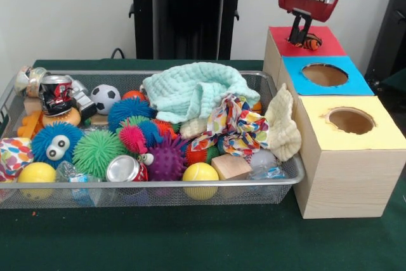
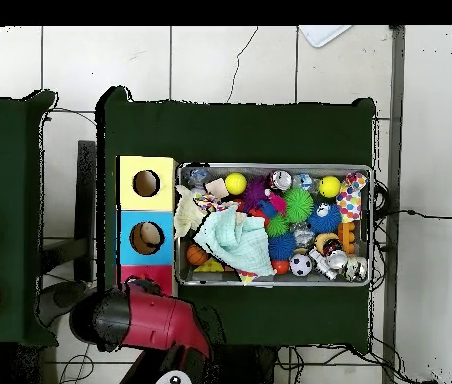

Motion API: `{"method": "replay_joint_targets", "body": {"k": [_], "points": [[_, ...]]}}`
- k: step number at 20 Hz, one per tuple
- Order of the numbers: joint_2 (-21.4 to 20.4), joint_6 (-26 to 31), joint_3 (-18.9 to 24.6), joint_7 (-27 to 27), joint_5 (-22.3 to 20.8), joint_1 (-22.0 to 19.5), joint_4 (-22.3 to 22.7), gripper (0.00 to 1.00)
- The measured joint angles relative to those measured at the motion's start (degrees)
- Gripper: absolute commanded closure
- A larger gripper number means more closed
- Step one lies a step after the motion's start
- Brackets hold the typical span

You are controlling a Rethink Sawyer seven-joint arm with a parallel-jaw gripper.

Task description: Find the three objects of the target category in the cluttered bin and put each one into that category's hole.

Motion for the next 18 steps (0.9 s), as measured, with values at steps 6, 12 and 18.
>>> {"method": "replay_joint_targets", "body": {"k": [6,12,18], "points": [[-0.1,-0.1,0.1,0.0,0.2,-0.1,0.2,1.00],[0.0,0.2,-0.6,0.0,0.2,1.4,0.2,1.00],[-1.9,7.1,-1.6,0.0,0.2,4.4,0.2,1.00]]}}
